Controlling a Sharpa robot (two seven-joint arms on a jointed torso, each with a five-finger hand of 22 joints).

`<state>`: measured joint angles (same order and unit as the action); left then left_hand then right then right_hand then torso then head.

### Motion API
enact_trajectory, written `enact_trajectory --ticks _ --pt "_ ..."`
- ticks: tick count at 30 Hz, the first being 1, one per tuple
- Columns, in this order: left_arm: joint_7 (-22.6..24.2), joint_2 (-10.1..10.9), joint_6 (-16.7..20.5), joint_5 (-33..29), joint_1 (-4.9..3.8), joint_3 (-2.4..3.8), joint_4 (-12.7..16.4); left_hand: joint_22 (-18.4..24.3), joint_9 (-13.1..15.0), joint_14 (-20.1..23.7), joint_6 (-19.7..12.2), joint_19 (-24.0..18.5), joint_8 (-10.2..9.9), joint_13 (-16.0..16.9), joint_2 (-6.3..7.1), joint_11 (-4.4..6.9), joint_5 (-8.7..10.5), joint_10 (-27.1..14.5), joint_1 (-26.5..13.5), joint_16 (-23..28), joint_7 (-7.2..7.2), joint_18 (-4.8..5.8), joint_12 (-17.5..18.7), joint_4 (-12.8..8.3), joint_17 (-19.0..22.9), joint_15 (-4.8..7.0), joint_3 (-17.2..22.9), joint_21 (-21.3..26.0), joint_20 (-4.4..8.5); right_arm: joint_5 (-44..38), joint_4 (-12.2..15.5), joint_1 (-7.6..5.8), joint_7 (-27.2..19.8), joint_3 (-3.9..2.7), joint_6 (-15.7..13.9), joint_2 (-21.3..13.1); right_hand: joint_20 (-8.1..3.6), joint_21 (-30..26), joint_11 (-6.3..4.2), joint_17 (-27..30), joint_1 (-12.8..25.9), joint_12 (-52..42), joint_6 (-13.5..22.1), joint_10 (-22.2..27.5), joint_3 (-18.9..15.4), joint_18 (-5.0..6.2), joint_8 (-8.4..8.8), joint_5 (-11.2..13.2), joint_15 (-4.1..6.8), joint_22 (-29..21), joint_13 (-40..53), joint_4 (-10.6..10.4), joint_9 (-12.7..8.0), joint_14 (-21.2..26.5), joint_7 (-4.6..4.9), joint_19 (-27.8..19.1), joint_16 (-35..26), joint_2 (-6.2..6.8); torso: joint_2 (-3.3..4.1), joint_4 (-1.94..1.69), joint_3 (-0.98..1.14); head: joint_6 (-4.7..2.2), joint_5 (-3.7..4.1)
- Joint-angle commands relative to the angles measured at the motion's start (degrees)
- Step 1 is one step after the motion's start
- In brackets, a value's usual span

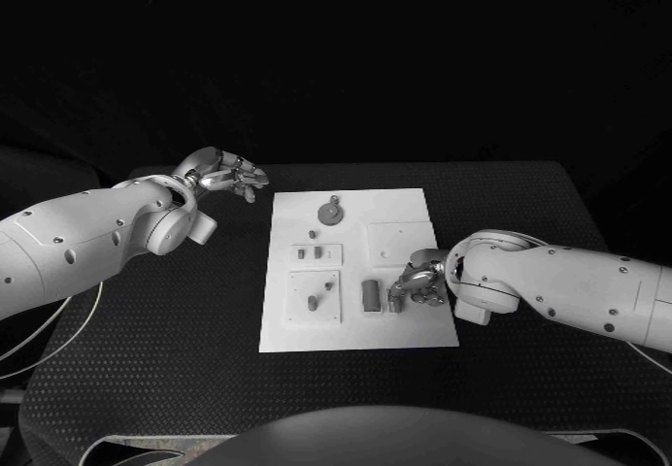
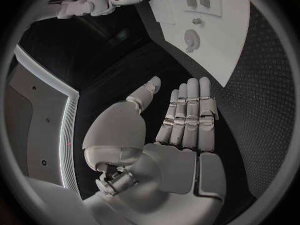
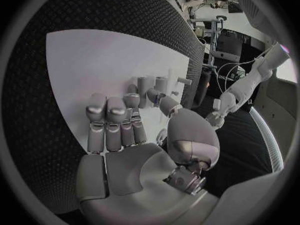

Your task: Assemble the parts on the task board

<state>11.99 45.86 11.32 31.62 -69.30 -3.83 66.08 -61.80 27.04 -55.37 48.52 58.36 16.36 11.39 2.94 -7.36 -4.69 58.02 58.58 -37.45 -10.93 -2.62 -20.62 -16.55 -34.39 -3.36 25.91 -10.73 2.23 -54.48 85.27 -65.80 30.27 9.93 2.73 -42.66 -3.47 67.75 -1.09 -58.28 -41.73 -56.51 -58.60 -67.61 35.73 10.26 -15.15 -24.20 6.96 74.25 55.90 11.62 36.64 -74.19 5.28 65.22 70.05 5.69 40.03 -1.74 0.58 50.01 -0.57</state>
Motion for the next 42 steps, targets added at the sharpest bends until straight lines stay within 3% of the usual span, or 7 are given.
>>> enact_trajectory --ticks 1,36,42 --pt "0.24 0.03 -0.72 -0.34 -0.07 0.04 0.1 -0.07 -0.07 -0.25 -0.07 0.34 0.31 0.07 -0.12 -0.15 -0.32 -0.42 -0.59 0.2 0.35 -0.9 -0.29 0.14 -0.08 0.04 0.16 -0.05 0.15 0.72 0.42 0.05 -2.13 -0.04 -0.2 0.17 -0.09 -0.22 0.09 0.04 0.04 0.2 0.52 0.48 -0.02 4.74 0.21 0.08 -0.06 -0.05 -0.07 -0.46 -0.06 0.47 0.11 0.18 -0.34 0.68 0.01 -0.01 -0.03 -0.01 -0.03" --pt "0.22 0.07 -0.77 -0.34 -0.07 0.04 0.05 -0.12 -0.1 -0.27 -0.09 0.34 0.35 0.1 -0.12 -0.15 -0.32 -0.46 -0.68 0.27 0.34 -0.91 -0.34 0.13 -0.18 0.04 0.17 -0.02 0.15 0.33 1.5 0.05 -2.52 -0.07 -0.98 -0.99 -0.15 -0.3 0.08 -0.02 0.73 0.06 0.47 0.59 0.0 4.74 0.18 0.11 -0.05 -0.07 -0.03 -1.54 -0.05 0.5 0.1 0.21 -0.34 1.64 0.0 0.0 0.02 -0.01 -0.11" --pt "0.22 0.1 -0.76 -0.34 -0.07 0.04 0.04 -0.13 -0.11 -0.27 -0.1 0.34 0.35 0.11 -0.12 -0.15 -0.32 -0.46 -0.67 0.28 0.35 -0.91 -0.35 0.12 -0.2 0.04 0.18 -0.02 0.15 -4.45 2.46 0.05 -3.67 -0.07 -1.42 -1.85 -0.16 -0.3 0.07 -0.02 0.72 0.05 0.46 0.6 0.02 4.74 0.17 0.1 -0.05 -0.06 -0.03 -1.55 -0.05 0.5 0.09 0.21 -0.34 1.69 0.0 -0.02 0.02 -0.01 -0.09"
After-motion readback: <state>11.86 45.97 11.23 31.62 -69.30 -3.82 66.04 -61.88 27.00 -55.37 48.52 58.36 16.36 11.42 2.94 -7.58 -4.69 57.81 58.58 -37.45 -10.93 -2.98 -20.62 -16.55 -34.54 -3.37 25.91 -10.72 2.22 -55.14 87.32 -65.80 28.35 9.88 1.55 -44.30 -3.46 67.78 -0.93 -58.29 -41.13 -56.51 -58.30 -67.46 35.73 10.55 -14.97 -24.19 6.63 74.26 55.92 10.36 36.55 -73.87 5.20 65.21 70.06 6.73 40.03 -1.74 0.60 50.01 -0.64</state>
